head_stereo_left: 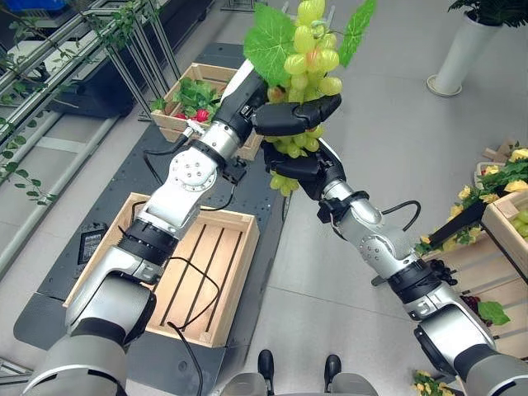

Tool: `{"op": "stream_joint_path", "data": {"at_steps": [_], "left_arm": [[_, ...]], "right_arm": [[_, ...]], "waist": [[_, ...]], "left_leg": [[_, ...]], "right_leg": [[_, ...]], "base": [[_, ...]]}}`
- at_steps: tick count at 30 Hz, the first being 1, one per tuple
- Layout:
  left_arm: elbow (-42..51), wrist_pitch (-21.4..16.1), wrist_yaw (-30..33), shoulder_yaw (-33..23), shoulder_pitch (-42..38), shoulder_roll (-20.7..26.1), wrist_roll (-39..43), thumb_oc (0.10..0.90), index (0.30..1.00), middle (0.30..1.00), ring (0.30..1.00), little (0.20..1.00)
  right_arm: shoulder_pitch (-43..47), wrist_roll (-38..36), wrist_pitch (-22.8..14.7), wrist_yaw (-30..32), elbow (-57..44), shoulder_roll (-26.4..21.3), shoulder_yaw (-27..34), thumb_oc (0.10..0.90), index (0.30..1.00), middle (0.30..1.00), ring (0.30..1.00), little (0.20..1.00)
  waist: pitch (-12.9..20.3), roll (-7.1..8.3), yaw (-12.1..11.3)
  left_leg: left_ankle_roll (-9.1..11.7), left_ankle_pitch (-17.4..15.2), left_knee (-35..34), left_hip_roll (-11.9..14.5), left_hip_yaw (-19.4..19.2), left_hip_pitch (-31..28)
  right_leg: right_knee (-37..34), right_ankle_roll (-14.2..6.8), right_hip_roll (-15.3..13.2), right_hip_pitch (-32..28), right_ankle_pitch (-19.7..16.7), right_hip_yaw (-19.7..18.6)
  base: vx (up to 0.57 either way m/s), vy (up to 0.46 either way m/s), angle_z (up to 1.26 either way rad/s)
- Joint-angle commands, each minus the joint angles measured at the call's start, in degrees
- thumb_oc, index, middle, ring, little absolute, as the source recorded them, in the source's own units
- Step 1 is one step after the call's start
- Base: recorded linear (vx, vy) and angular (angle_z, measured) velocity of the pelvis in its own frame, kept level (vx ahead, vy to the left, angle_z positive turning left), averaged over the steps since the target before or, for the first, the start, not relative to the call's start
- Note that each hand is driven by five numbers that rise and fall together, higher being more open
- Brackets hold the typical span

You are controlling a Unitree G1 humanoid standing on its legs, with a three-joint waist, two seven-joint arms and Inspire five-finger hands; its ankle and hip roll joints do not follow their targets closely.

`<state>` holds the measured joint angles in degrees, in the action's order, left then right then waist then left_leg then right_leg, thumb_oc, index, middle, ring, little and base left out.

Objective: Pick up the fruits from the basket on one side to the basket on the other side

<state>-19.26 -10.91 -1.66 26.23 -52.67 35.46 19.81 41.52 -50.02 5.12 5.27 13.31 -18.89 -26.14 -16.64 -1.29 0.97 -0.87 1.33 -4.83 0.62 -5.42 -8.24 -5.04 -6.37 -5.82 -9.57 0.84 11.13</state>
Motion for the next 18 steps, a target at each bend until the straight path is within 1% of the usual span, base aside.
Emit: {"op": "stream_joint_path", "data": {"at_steps": [1, 6, 10, 15, 18], "left_arm": [[-10.9, -5.4, 5.3, 1.3, -5.1, 1.5, -2.9, 0.8, 0.9, 0.9, 0.9, 0.9], [-13.7, -6.9, 9.9, 2.0, -6.4, 3.1, -7.7, 0.8, 0.9, 0.9, 0.9, 0.9], [-14.4, -8.2, 11.4, 2.1, -7.4, 3.8, -6.6, 0.8, 0.9, 0.9, 0.9, 0.9], [-13.4, -10.0, 16.9, 0.4, -8.0, 3.7, -7.3, 0.8, 0.9, 0.9, 0.9, 0.9], [-12.9, -10.8, 19.4, -1.1, -8.4, 4.0, -6.3, 0.8, 0.9, 0.9, 0.9, 0.9]], "right_arm": [[5.3, -2.0, -8.7, -1.7, 0.7, 5.4, 2.6, 0.4, 0.3, 0.3, 0.3, 0.3], [5.3, -2.5, -8.8, -1.9, 1.0, 5.1, 2.6, 0.4, 0.3, 0.3, 0.3, 0.3], [5.3, -2.8, -8.6, -2.0, 0.9, 4.8, 2.5, 0.4, 0.3, 0.3, 0.3, 0.3], [4.5, -2.6, -8.5, -2.2, 0.8, 5.1, 2.5, 0.4, 0.3, 0.3, 0.3, 0.3], [4.4, -2.8, -8.2, -2.0, 0.7, 4.9, 2.6, 0.4, 0.3, 0.3, 0.3, 0.3]], "waist": [[15.4, -1.55, -0.1], [15.6, -1.59, 0.1], [15.8, -1.58, 0.2], [15.9, -1.42, 0.1], [16.1, -1.29, 0.1]], "left_leg": [[3.0, -2.7, -0.2, 0.9, 1.4, 1.6], [3.0, -2.8, -0.2, 1.0, 1.2, 1.5], [3.1, -2.8, -0.2, 1.1, 1.1, 1.6], [3.1, -2.8, -0.2, 1.0, 1.3, 1.7], [3.1, -2.8, -0.2, 1.0, 1.4, 1.8]], "right_leg": [[0.0, 3.0, 1.1, 2.0, -0.7, 0.5], [0.0, 2.9, 1.2, 2.1, -0.8, 0.2], [0.0, 2.8, 1.1, 2.2, -0.8, 0.1], [0.0, 2.9, 1.1, 2.2, -0.7, 0.2], [0.0, 2.9, 1.1, 2.3, -0.7, 0.2]], "base": [[0.0, 0.0, 0.0], [0.0, 0.0, 0.0], [0.0, 0.0, 0.0], [0.0, -0.001, -0.01], [0.0, -0.002, -0.03]]}}
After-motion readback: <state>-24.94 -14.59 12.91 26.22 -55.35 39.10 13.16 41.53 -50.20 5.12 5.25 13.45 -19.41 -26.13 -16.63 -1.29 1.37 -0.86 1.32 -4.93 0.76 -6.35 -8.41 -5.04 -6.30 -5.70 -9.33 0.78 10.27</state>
